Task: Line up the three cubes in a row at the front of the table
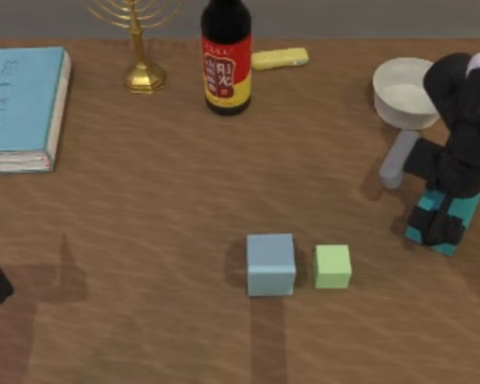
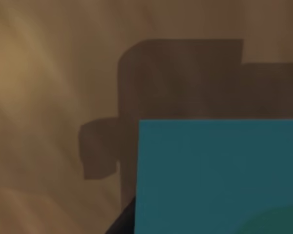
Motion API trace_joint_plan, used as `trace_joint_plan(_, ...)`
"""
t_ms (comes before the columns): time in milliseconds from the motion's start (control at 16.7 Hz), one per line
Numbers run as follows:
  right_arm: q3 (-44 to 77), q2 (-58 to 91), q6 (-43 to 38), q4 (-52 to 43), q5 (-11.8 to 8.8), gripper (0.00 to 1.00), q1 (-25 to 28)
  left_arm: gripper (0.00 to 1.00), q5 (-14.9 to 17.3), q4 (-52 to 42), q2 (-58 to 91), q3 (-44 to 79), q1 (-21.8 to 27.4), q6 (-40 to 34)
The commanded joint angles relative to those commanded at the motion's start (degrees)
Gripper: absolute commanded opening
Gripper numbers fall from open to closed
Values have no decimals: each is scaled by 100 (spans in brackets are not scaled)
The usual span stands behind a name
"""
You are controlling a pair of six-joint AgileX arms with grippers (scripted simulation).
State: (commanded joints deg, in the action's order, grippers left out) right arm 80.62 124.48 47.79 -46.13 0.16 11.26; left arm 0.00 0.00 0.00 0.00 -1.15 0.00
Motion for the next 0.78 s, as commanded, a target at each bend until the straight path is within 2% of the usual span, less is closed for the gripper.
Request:
trace_joint_plan(360, 72, -108, -29, -158, -18, 0, -10, 100, 0, 0, 0, 0, 0, 0)
trace_joint_plan(780, 759, -630, -11, -1391, -23, 0, 40, 100, 0, 0, 0, 0, 0, 0)
